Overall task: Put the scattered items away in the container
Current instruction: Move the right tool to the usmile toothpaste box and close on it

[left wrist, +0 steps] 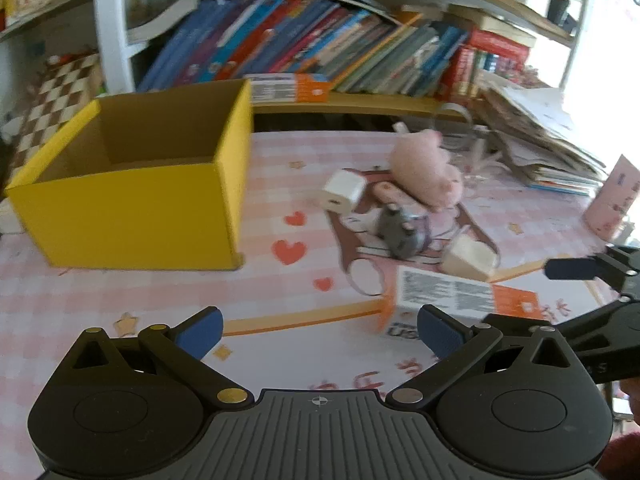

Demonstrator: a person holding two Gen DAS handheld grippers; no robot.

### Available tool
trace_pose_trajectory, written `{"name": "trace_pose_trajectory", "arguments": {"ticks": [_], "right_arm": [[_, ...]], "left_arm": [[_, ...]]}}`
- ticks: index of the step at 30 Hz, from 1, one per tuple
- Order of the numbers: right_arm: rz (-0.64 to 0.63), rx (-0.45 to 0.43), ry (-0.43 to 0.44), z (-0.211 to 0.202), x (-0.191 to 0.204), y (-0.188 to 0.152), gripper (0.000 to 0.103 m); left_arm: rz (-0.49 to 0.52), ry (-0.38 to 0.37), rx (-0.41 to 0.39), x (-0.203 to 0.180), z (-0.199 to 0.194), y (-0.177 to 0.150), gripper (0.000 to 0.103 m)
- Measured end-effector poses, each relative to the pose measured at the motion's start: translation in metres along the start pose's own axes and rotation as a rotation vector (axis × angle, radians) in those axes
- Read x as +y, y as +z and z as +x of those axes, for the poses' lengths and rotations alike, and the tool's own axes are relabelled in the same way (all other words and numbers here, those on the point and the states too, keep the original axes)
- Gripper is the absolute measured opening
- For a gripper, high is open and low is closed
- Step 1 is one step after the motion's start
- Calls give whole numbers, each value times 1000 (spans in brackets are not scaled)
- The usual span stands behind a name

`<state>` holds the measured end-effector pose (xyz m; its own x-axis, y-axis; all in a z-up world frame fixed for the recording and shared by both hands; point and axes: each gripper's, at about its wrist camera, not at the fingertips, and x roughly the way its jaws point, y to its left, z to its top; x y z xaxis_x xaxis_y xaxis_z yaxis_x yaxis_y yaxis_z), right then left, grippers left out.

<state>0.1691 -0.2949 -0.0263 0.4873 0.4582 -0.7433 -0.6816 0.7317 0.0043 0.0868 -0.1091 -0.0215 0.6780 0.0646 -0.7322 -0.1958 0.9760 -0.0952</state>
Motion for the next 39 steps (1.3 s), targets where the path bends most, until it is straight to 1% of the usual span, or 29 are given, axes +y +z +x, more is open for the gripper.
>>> {"name": "trace_pose_trajectory", "arguments": {"ticks": [3,5,8,10,11,12,13,14,16,20,26,29,31,34,39], "right_arm": [[13,-2,8,0,-10,0,99],[14,3,12,1,-15,0,99],[-9,52,31,7,-18,-3,97],[-18,89,35,13,-19,-7,87],[-25,106,33,16,-19,-8,85],[-30,122,30,20,-19,-9,79],[-33,137,33,23,-19,-10,71],[-35,152,36,25,-19,-11,67],[-45,161,32,29,-18,-12,66],[-82,154,50,32,-16,-10,68],[-210,140,77,45,-5,-3,71],[-234,139,104,44,-1,-2,62],[-245,142,137,38,2,-4,52],[-255,155,169,29,3,-11,46],[-231,201,179,14,-9,-23,42]], "left_arm": [[28,-45,2,-12,7,2,103],[39,-61,20,-18,12,3,103],[49,-59,24,-26,15,5,103],[47,-50,15,-27,14,6,103],[46,-46,11,-28,13,7,103],[45,-42,10,-29,13,7,103],[43,-40,12,-28,13,7,103],[42,-40,13,-28,13,6,103],[38,-40,16,-27,13,6,103],[30,-38,14,-27,13,6,103],[33,-39,13,-29,13,6,103],[28,-41,8,-28,12,6,103],[21,-44,2,-27,13,8,103],[22,-58,-5,-29,15,12,102],[44,-86,-10,-37,22,17,102]]}}
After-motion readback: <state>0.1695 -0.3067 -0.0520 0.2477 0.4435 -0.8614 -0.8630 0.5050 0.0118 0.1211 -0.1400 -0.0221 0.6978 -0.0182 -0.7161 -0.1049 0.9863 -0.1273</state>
